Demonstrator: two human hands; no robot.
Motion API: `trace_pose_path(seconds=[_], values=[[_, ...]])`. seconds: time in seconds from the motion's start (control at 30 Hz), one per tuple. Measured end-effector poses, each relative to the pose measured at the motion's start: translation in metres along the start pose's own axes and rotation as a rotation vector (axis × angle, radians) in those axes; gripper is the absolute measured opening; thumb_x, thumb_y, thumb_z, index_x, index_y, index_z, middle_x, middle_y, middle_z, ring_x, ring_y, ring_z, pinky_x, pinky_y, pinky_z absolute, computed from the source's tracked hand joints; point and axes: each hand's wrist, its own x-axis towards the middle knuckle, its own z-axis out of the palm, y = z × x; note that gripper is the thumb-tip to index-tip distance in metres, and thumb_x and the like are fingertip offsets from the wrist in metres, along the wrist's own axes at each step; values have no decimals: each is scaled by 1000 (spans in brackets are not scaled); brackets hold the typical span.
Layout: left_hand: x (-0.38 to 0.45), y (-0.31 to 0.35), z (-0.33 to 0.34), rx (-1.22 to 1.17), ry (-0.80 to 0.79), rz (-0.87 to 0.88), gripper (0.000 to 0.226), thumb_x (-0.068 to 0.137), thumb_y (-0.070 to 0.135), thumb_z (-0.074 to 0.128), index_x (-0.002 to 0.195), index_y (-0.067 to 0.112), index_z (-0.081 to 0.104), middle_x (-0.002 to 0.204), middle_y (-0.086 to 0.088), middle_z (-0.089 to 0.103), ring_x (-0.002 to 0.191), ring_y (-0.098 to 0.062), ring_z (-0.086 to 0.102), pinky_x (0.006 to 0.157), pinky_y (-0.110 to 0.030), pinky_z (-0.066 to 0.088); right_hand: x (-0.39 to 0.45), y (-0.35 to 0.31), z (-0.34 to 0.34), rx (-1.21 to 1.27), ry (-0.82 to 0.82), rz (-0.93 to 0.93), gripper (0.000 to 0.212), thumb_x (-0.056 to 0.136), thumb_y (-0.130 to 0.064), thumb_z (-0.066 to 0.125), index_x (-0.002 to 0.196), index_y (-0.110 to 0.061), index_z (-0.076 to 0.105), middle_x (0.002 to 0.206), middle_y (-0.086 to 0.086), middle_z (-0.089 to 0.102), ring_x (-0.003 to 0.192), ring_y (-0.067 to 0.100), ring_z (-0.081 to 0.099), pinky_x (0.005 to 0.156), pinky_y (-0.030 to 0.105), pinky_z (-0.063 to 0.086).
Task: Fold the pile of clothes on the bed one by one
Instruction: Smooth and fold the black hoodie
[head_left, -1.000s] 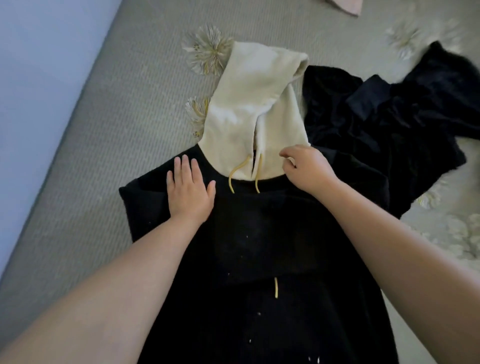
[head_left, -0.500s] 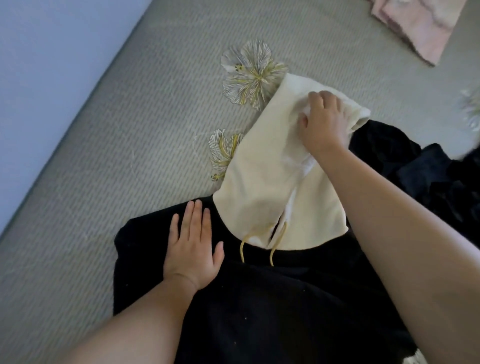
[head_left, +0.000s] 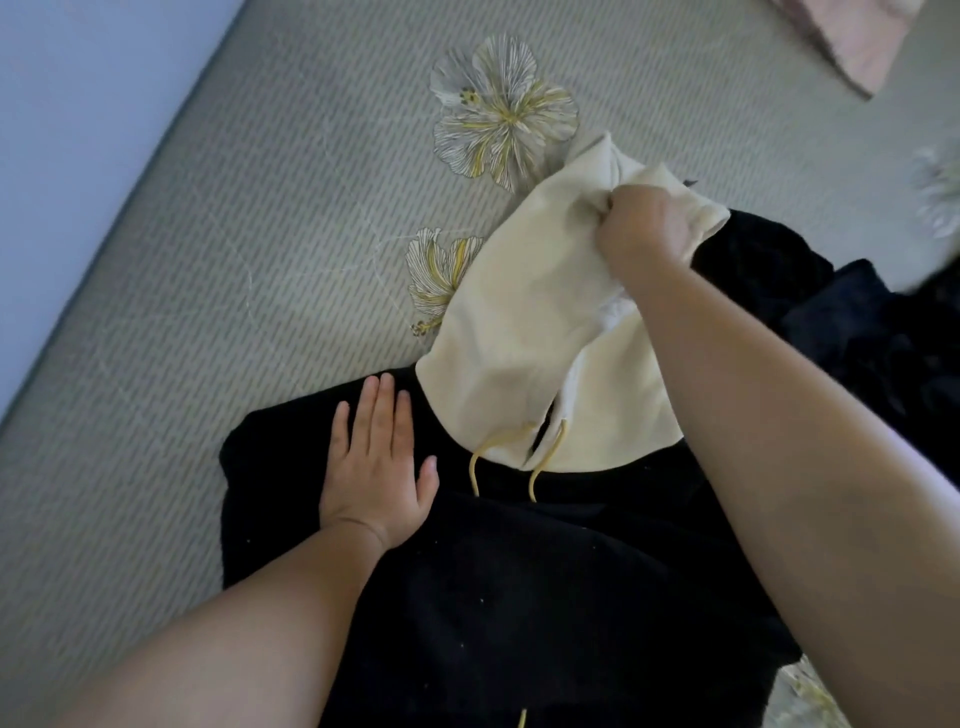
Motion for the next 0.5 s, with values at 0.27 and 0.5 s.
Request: trace_pose_path(seconds=[0.27, 0.5], values=[[-3, 1, 9, 39, 20, -31, 75, 79, 40, 16, 132, -9, 38, 142, -25, 35, 133, -35, 32, 109, -46, 12, -75, 29, 1, 299, 274, -115, 23, 88, -11, 44, 98, 0, 62, 112, 15, 57, 107, 30, 47, 90, 33, 28], [-6, -1, 17, 111, 31, -42, 69, 91, 39, 31, 144, 0, 11, 154, -17, 3, 143, -25, -2, 111, -40, -11, -200, 44, -11, 497, 504, -129, 10, 75, 0, 54, 72, 3, 64, 78, 16, 65, 72, 33, 60, 76, 30, 23]])
